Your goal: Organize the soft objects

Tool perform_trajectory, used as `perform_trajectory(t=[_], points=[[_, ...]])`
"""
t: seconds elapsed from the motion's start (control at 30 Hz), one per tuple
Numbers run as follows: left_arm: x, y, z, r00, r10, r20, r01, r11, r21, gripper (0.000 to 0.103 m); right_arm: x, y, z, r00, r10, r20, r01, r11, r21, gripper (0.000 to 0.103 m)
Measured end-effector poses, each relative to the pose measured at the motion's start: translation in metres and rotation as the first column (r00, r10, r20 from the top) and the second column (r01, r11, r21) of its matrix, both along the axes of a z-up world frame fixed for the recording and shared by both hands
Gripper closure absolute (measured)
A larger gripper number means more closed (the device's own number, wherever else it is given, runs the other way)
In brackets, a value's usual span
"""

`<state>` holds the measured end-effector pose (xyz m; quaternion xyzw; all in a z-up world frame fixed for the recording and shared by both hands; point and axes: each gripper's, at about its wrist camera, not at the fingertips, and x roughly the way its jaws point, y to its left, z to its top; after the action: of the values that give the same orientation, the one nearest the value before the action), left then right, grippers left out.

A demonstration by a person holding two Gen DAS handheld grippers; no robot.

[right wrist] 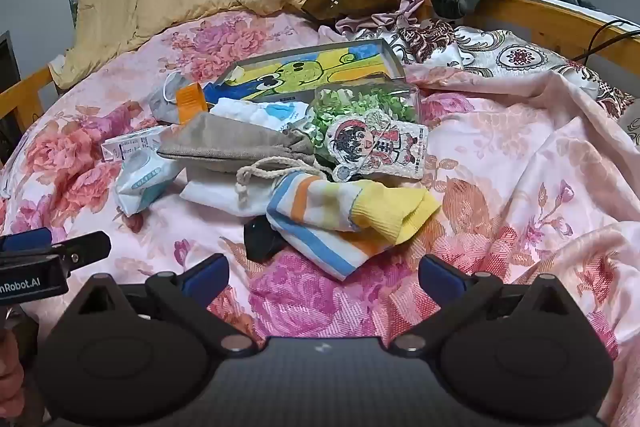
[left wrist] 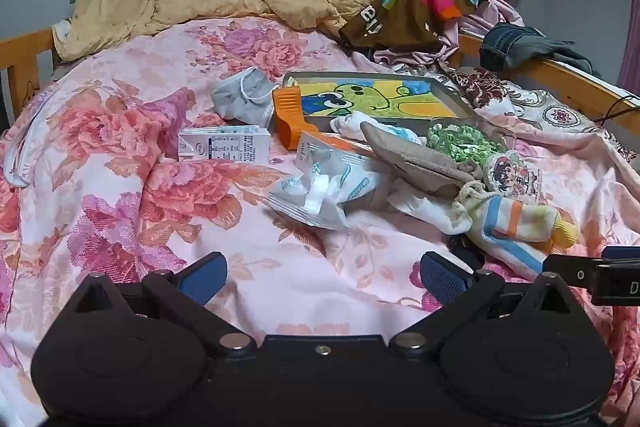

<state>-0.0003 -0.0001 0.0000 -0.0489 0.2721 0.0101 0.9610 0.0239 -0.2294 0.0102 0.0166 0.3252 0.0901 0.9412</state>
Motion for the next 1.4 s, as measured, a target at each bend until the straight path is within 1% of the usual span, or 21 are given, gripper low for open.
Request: perform_trajectory(t=[0.27,1.4], points=[[-0.0006,-0.0089,0.0026,1.0,-0.009,-0.001,0.009,1.0,0.013,0.001,0.0006,-0.0001,-0.0003,1.0,0.0,-0.004,0.0,1.0,0.004,0.0],[-0.0012,-0.0046,0.0011,1.0,-0.018,0.004,0.018,1.0,0.006,0.001,0.0018,-0.0009,-0.0004,1.0,-0.002,-0.001,0.002,1.0,0.008,0.0]])
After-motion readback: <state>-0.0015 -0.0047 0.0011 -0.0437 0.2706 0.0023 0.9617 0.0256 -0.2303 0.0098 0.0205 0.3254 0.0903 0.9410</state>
